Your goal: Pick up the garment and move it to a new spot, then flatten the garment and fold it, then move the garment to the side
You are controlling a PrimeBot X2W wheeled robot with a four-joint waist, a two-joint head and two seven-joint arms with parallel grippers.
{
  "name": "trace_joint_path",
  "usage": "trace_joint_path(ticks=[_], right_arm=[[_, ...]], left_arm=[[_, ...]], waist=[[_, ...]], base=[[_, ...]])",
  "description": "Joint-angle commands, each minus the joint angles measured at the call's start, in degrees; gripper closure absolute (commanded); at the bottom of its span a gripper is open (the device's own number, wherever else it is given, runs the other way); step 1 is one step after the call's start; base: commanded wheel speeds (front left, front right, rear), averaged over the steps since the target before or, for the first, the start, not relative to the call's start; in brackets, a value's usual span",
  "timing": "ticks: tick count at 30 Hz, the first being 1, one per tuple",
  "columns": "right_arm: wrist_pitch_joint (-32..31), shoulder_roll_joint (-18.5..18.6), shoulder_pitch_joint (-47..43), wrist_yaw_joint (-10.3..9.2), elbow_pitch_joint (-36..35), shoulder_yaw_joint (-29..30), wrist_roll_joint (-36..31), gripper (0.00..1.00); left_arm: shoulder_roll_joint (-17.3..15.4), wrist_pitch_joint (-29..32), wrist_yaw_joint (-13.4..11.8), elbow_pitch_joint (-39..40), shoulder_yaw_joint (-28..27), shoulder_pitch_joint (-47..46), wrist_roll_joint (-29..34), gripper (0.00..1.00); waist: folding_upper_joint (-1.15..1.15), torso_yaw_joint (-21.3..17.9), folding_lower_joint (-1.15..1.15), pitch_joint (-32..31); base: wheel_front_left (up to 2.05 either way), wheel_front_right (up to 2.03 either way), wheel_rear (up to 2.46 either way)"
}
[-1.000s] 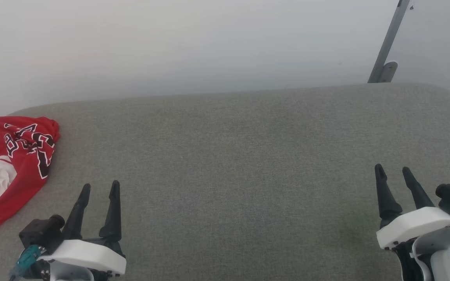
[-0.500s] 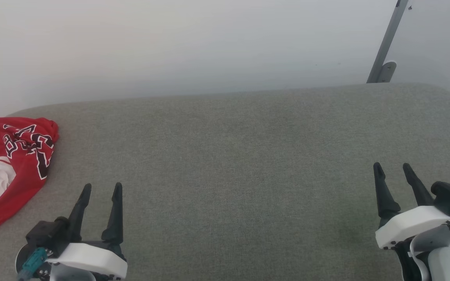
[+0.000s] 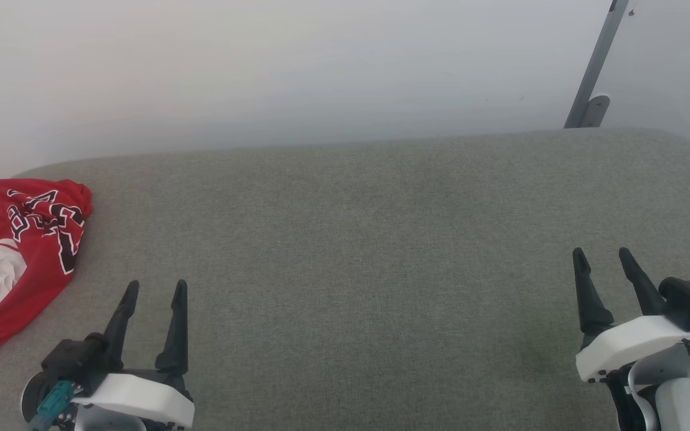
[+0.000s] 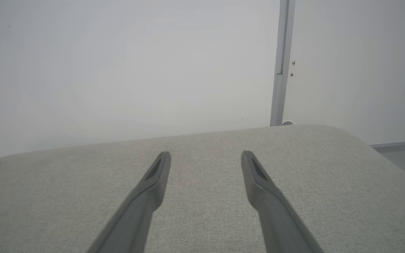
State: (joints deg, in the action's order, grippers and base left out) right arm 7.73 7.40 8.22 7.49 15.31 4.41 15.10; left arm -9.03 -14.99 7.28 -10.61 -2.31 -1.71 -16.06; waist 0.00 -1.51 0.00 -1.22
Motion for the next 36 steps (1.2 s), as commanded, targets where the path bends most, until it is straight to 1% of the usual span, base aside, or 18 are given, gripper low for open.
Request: trace_joint_path(ticks=[1,14,21,26,36], right_arm=[[0.45,-0.01,0.11,0.0,-0.09,0.06,-0.11,0.0],[0.56,-0.09,-0.04,0.0,-0.18,0.08,-0.32,0.0],[0.44,0.06,-0.2,0.0,-0.27,-0.55,-0.46,0.0],[0.17,0.02,-0.2,0.0,-0.16,-1.8,-0.45,0.0],[-0.39,-0.31,0.98,0.0,0.84,-6.02,0.08,0.0]], left_arm=[[-0.13,-0.28,0.09,0.02,-0.27,0.33,0.25,0.0],[0.27,-0.28,0.14,-0.87,-1.05,0.0,-1.01,0.0],[0.45,-0.27,0.05,-2.37,-2.26,-1.04,-2.25,0.0],[-0.21,-0.28,0.02,-3.2,-3.18,-1.65,-3.06,0.0],[-1.71,-0.11,-0.49,-4.27,-5.08,-1.66,-4.71,0.0]], waist=[[0.0,0.05,0.0,0.0],[0.0,0.31,0.0,0.03],[0.0,2.06,0.0,-0.16],[0.0,4.76,0.0,-0.74],[0.0,12.11,0.0,-2.2]], base=[[0.0,0.0,0.0],[0.0,0.0,0.0],[0.0,0.0,0.0],[0.0,0.0,0.0],[0.0,0.0,0.0]])
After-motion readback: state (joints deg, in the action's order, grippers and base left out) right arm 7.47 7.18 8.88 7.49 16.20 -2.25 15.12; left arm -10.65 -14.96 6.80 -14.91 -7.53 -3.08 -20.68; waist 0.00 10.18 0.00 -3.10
